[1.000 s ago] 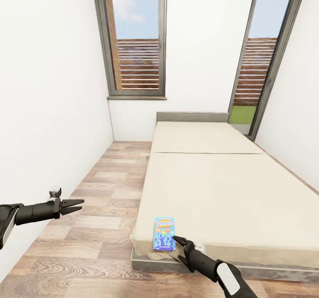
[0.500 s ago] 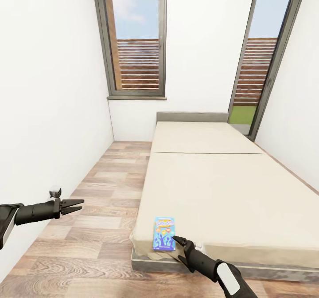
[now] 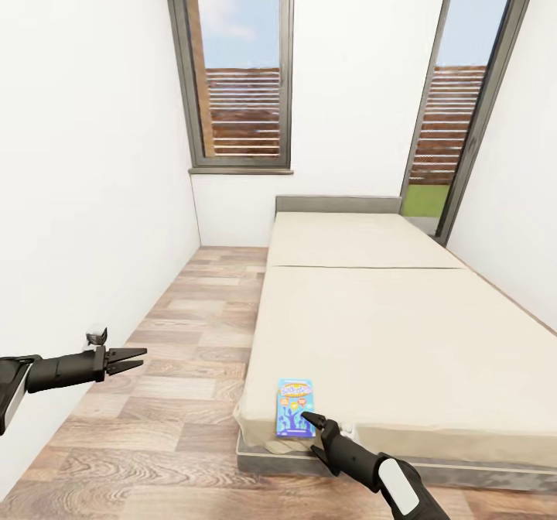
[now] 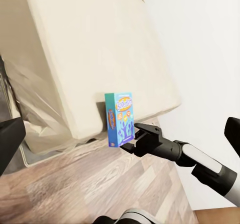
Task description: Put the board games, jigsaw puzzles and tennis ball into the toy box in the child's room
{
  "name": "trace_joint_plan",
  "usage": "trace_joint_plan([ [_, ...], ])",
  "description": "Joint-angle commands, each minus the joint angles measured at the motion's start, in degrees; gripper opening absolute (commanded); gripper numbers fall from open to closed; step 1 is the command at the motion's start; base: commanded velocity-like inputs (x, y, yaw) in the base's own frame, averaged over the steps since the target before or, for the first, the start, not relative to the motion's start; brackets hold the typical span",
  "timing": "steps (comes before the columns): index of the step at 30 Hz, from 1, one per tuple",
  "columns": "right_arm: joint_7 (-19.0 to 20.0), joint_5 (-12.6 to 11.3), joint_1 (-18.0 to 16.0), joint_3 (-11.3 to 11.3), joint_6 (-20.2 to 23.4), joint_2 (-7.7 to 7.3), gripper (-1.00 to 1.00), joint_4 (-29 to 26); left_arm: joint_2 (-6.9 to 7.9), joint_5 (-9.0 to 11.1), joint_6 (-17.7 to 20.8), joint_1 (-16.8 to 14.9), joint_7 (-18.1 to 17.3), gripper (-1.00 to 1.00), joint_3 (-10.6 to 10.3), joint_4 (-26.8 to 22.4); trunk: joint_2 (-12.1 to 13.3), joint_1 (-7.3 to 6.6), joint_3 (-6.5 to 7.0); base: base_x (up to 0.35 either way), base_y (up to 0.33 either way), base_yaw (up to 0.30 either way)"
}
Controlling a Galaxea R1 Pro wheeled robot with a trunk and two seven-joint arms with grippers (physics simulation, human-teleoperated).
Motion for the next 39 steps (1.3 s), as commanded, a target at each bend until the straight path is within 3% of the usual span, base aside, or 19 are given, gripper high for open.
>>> trace_joint_plan([
  [1,0.1,0.0,0.0,-0.4,0.4,0.07,1.0,0.0,-0.02,-0.4,0.6,0.0,-0.4,1.0,0.1,0.0,0.0,-0.01,-0.06,0.0,0.014,0.0],
  [31,0.1,0.0,0.0,-0.4,0.4,0.14,1.0,0.0,-0.06,-0.5,0.6,0.0,-0.4,1.0,0.1,0.0,0.0,-0.01,-0.06,0.005,0.002,0.0],
  [32,0.1,0.0,0.0,-0.4,0.4,0.16,-1.0,0.0,-0.05,-0.5,0.6,0.0,-0.4,1.0,0.1,0.0,0.0,-0.01,-0.06,0.007,0.0,0.0],
  [39,0.1,0.0,0.0,-0.4,0.4,0.24,-1.0,-0.1,-0.07,-0.4,0.7,0.0,-0.4,1.0,0.1,0.0,0.0,-0.01,-0.06,0.002,0.0,0.0],
])
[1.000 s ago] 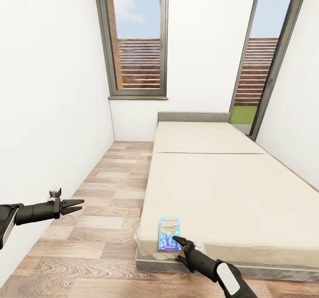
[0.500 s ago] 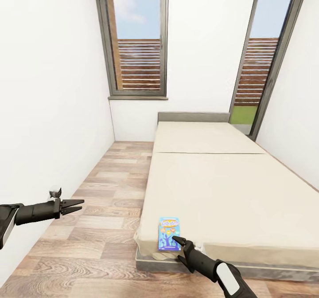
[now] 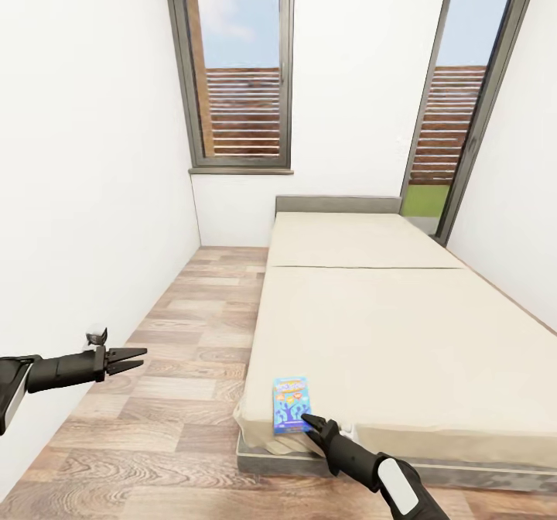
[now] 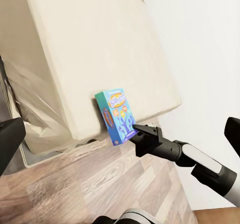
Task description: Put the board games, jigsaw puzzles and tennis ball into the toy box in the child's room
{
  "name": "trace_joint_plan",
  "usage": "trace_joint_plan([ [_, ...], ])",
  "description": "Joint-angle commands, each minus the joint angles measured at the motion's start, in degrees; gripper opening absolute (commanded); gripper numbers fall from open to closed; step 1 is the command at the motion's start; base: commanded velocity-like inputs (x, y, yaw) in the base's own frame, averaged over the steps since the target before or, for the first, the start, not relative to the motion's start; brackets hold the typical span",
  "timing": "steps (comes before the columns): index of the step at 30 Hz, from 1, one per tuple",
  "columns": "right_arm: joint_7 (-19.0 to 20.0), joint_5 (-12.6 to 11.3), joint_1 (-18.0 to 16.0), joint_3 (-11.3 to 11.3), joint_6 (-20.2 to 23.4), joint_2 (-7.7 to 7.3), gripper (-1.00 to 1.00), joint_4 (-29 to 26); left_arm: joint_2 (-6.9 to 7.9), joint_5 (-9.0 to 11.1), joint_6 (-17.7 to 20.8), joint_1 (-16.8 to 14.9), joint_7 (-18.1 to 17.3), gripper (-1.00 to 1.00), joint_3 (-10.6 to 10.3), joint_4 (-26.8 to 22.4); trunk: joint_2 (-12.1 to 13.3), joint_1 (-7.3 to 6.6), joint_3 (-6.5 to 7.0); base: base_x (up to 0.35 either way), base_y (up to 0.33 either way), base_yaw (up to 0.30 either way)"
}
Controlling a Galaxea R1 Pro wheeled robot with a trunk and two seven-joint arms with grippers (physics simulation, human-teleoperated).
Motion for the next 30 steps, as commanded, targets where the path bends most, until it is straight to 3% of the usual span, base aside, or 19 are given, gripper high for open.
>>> trace_joint_plan([
  [1,0.1,0.1,0.0,-0.4,0.4,0.07,-1.0,0.0,-0.03,-0.4,0.6,0.0,-0.4,1.0,0.1,0.0,0.0,-0.01,-0.06,0.0,0.0,0.0],
  [4,0.1,0.1,0.0,-0.4,0.4,0.07,-1.0,0.0,-0.02,-0.4,0.7,0.0,-0.4,1.0,0.1,0.0,0.0,-0.01,-0.06,0.0,0.0,0.0],
  [24,2.4,0.1,0.0,-0.4,0.4,-0.08,-1.0,-0.9,-0.03,-0.5,0.7,-0.1,-0.4,1.0,-0.2,0.0,8.0,-4.4,3.53,0.0,0.0,0.0],
  [30,4.4,2.3,1.9,-2.5,2.1,-2.07,-1.0,-2.8,-1.96,0.3,-1.2,0.9,-0.4,1.0,0.0,0.5,9.6,-5.27,4.25,0.0,0.0,0.0],
])
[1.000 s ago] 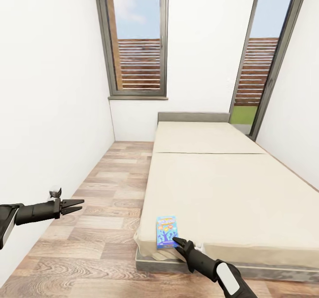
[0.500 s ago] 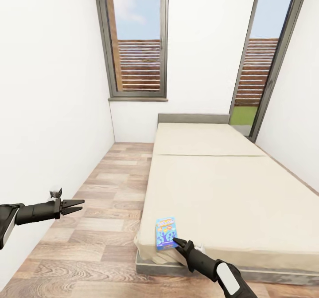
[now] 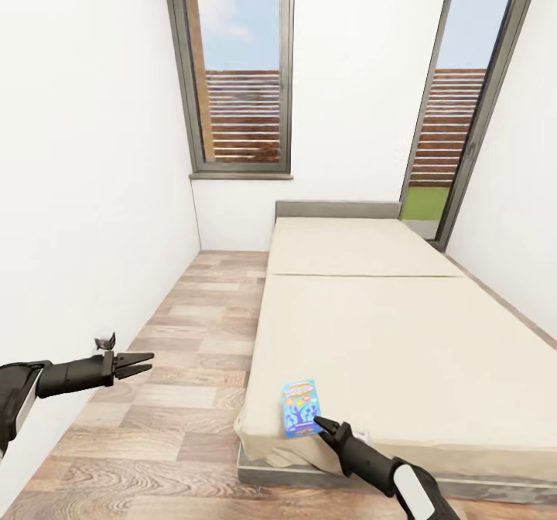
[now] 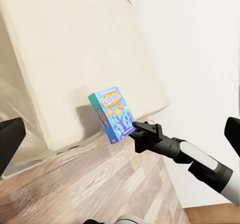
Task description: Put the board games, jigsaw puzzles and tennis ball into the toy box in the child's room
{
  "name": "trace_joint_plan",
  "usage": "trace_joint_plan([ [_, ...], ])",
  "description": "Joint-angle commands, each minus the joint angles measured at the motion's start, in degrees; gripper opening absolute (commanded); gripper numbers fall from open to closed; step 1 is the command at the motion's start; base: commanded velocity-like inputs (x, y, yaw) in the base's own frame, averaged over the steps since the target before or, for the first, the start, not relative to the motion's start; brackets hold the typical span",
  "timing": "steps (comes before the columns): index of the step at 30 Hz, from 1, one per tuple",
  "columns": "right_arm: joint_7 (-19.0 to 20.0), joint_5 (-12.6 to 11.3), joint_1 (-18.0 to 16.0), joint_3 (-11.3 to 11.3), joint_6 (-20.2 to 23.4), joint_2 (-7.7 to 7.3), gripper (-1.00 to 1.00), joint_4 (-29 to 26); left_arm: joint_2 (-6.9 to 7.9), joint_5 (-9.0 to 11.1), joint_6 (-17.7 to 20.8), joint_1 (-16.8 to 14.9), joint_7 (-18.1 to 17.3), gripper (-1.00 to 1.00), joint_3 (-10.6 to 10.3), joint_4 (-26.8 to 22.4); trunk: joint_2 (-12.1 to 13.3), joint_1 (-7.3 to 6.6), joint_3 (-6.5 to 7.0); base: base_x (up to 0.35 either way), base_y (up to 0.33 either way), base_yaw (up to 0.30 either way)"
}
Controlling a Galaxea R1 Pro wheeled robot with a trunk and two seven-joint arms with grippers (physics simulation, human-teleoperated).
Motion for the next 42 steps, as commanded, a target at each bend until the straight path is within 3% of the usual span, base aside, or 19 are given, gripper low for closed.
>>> trace_joint_plan([
  [1,0.4,0.4,0.3,-0.7,0.7,-0.27,-1.0,-0.3,-0.35,-0.5,0.9,-0.2,-0.4,1.0,0.1,-0.1,0.4,-0.23,0.13,0.0,0.0,0.0],
  [4,1.4,0.0,1.2,-1.8,0.4,-0.83,-1.0,-1.3,-0.17,-0.7,1.9,-0.4,-0.4,1.0,0.1,-0.3,1.6,-0.89,0.67,0.0,0.0,0.0],
  [11,-0.8,-0.9,-1.1,0.2,-1.7,-3.0,-1.0,-0.4,-0.04,-1.0,3.0,-0.7,-0.4,1.0,0.0,-0.4,4.4,-2.43,1.92,0.0,0.0,0.0],
  [19,-3.4,-1.0,-3.7,2.7,-4.2,-3.3,-1.0,2.2,-0.03,-1.0,3.1,-0.7,-0.4,1.0,0.0,-0.4,7.6,-4.19,3.36,0.0,0.0,0.0],
  [29,-4.0,-1.0,-4.8,2.7,-7.2,-3.33,-1.0,4.0,-0.03,-1.0,3.1,-0.7,-0.4,1.0,0.0,-0.4,11.6,-6.38,5.16,0.0,0.0,0.0],
  [42,-4.0,-1.0,-4.8,2.7,-7.1,-3.36,-1.0,4.0,-0.08,-1.0,3.0,-0.7,-0.4,1.0,-0.1,-0.4,16.8,-9.24,7.49,0.0,0.0,0.0],
])
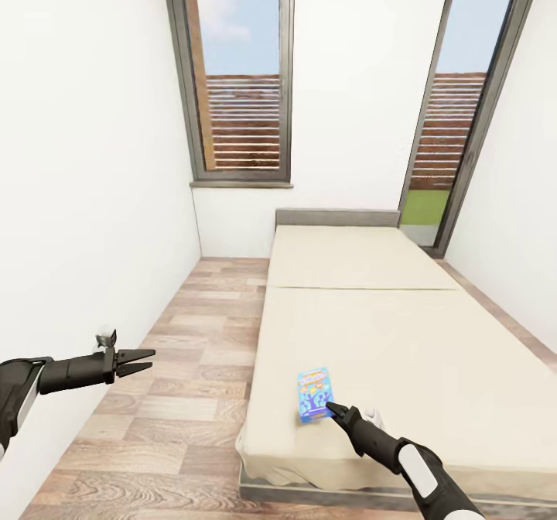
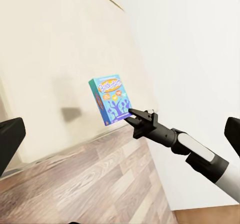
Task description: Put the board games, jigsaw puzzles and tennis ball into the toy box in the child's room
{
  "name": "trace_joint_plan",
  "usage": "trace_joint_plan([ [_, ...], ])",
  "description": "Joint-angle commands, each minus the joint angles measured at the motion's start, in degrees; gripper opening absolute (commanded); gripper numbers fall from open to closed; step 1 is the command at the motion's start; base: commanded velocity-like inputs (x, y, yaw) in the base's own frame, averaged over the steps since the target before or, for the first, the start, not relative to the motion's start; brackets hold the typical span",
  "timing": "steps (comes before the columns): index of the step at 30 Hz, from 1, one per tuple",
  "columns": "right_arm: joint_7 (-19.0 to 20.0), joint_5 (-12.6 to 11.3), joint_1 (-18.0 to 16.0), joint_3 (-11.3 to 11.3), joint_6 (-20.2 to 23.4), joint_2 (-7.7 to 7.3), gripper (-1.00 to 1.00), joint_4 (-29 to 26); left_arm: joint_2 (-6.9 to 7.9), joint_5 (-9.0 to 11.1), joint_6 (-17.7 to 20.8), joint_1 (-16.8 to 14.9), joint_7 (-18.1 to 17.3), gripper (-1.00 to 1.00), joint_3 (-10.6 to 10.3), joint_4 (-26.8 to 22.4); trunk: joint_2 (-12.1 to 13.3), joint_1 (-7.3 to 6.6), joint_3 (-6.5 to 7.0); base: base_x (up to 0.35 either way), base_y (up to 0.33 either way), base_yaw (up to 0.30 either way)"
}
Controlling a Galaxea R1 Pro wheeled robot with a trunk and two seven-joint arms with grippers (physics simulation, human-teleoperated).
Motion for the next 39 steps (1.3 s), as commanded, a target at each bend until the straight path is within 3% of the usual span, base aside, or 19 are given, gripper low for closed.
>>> trace_joint_plan([
  [1,0.0,-0.2,0.0,-0.2,0.4,0.02,-1.0,0.0,-0.03,-0.4,0.6,0.0,-0.4,1.0,0.1,0.0,0.4,-0.23,0.13,0.0,0.0,0.0],
  [20,0.2,-0.2,0.0,-0.1,0.4,0.05,-1.0,-0.1,-0.06,-0.5,0.6,0.0,-0.4,1.0,0.0,0.0,8.0,-4.4,3.59,0.0,0.0,-0.004],
  [39,2.4,-0.2,0.0,-0.3,0.4,-0.04,-1.0,-0.1,-0.06,-0.5,0.5,0.0,-0.4,1.0,-0.1,0.0,15.6,-8.58,8.08,0.0,0.0,-0.201],
])
